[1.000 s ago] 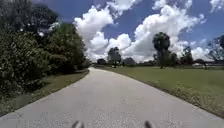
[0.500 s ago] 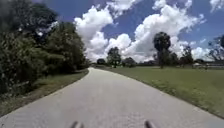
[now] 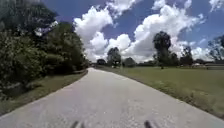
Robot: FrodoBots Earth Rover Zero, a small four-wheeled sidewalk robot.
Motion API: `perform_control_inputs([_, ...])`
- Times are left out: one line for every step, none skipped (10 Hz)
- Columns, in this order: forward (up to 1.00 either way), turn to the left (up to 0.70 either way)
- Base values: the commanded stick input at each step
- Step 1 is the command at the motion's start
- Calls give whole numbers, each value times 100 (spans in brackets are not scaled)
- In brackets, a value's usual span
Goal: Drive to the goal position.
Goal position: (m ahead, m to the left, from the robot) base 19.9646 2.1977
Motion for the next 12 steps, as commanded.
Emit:
perform_control_inputs([50, 25])
perform_control_inputs([50, 25])
perform_control_inputs([50, 25])
perform_control_inputs([50, 25])
perform_control_inputs([50, 22])
perform_control_inputs([50, 8])
perform_control_inputs([50, 0])
perform_control_inputs([50, 0])
perform_control_inputs([50, 0])
perform_control_inputs([50, 0])
perform_control_inputs([50, 0])
perform_control_inputs([50, 0])
